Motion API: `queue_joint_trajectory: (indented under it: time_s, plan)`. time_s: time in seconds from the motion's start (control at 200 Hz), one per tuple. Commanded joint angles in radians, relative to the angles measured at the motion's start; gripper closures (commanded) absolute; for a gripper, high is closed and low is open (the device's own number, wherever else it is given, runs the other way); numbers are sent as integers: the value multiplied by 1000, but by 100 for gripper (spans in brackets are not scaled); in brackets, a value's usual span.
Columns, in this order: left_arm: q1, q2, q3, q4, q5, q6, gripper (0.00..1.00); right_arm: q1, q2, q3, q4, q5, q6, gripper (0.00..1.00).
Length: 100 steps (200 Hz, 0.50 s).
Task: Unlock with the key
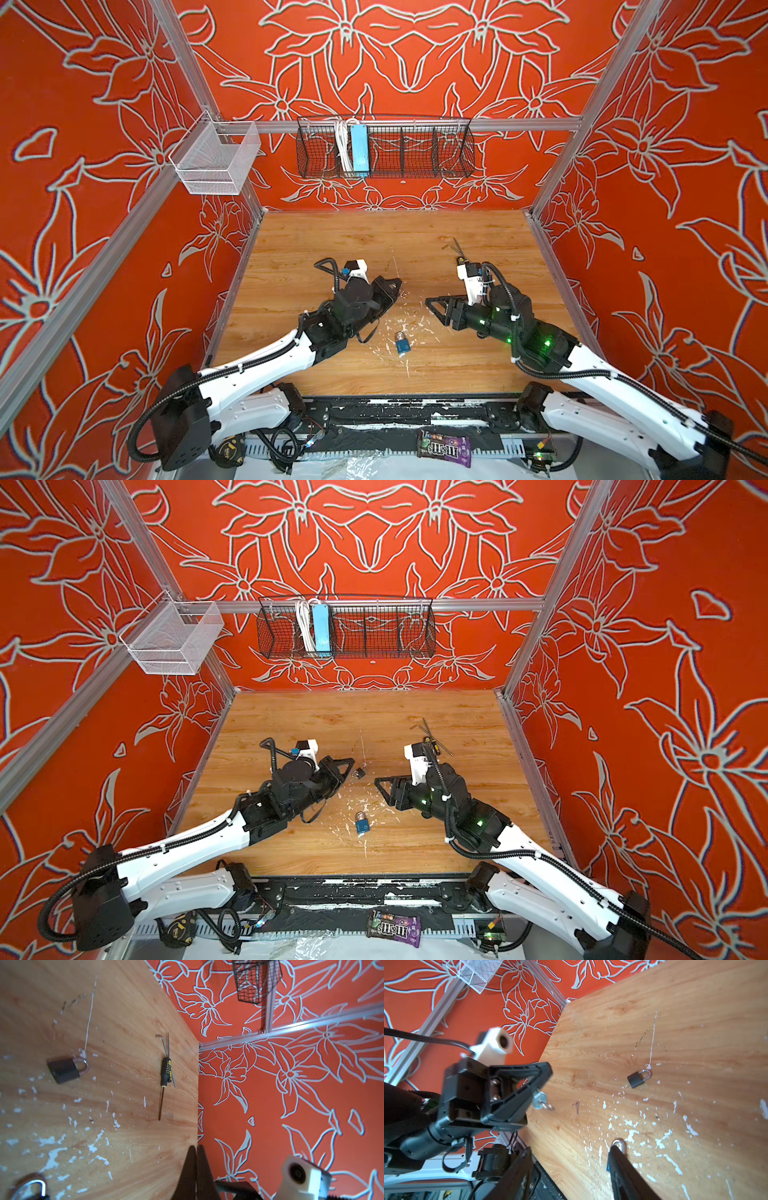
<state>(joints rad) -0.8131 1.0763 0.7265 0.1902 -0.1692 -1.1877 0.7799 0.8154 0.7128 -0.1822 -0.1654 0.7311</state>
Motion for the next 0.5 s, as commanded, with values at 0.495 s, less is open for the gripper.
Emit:
queue_joint_trajectory:
  time_s: [0.495]
  plan:
    - [87, -31, 55, 119, 344, 586, 100, -212, 47, 58, 20, -454, -49, 29]
